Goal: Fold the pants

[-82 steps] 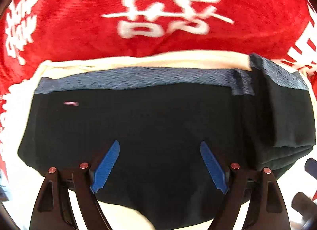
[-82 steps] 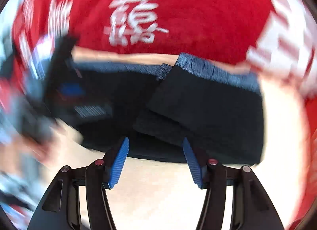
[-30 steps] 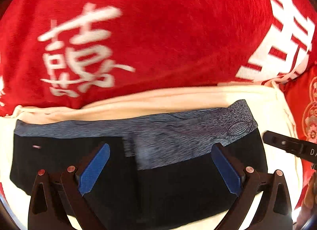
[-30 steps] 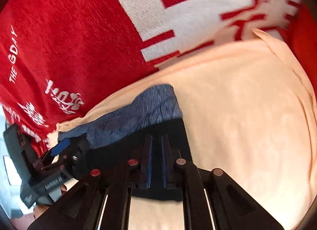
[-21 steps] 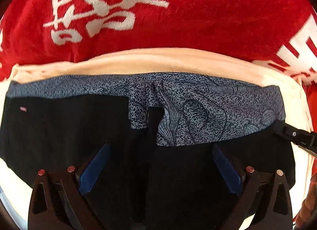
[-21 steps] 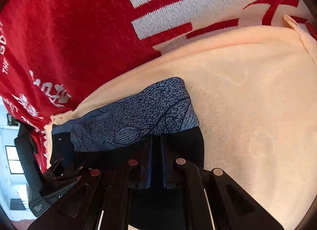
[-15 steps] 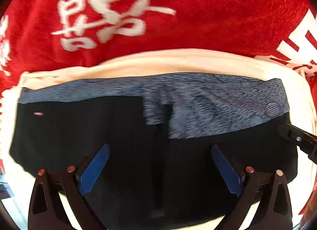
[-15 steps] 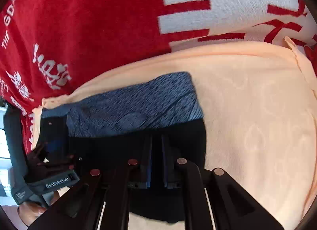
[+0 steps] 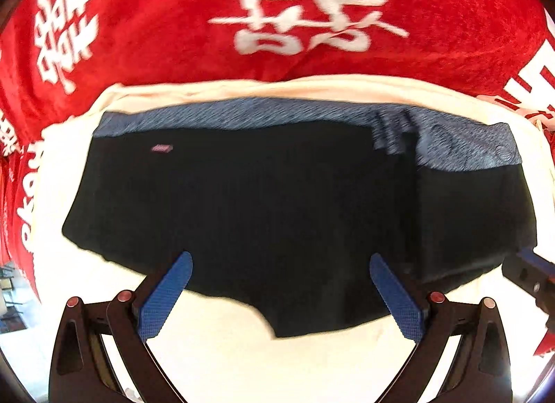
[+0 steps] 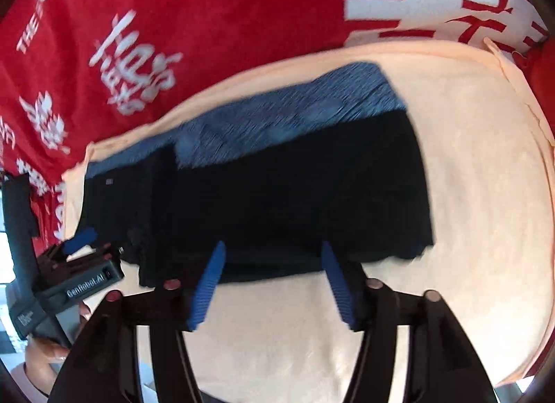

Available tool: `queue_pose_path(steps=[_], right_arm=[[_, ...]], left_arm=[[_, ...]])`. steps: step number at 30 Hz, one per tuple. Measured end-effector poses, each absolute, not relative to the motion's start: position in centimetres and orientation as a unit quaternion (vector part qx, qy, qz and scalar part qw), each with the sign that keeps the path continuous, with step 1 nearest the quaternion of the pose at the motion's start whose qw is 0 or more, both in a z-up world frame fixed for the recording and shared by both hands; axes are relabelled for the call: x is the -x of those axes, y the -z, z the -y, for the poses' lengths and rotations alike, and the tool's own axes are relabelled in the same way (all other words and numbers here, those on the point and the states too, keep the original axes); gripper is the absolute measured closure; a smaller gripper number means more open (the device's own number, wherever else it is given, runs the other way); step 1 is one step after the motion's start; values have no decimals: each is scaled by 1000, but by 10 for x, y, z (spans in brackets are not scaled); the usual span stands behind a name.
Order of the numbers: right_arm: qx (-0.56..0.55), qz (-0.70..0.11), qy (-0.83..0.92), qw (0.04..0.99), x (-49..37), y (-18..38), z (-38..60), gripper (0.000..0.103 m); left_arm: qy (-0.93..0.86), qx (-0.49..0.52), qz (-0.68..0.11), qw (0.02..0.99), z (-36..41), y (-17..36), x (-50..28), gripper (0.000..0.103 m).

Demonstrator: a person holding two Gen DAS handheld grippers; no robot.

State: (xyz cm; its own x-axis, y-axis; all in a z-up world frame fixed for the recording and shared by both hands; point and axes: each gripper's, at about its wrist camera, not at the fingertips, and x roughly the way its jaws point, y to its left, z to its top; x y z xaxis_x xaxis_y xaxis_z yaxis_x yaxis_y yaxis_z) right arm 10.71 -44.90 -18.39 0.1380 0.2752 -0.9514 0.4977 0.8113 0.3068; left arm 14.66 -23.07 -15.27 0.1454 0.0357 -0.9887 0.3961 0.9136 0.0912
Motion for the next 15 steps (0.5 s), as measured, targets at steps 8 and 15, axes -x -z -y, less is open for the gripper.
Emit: queue_pose_path(steps=[8, 15], right_arm=[[-274, -680, 62, 678, -106, 184, 399, 25], [-241, -701, 46, 670, -123, 189, 359, 25]], left_arm=[[105, -164, -649, 736, 180, 164, -146, 0], [94, -152, -657, 733, 145, 170, -154, 0]])
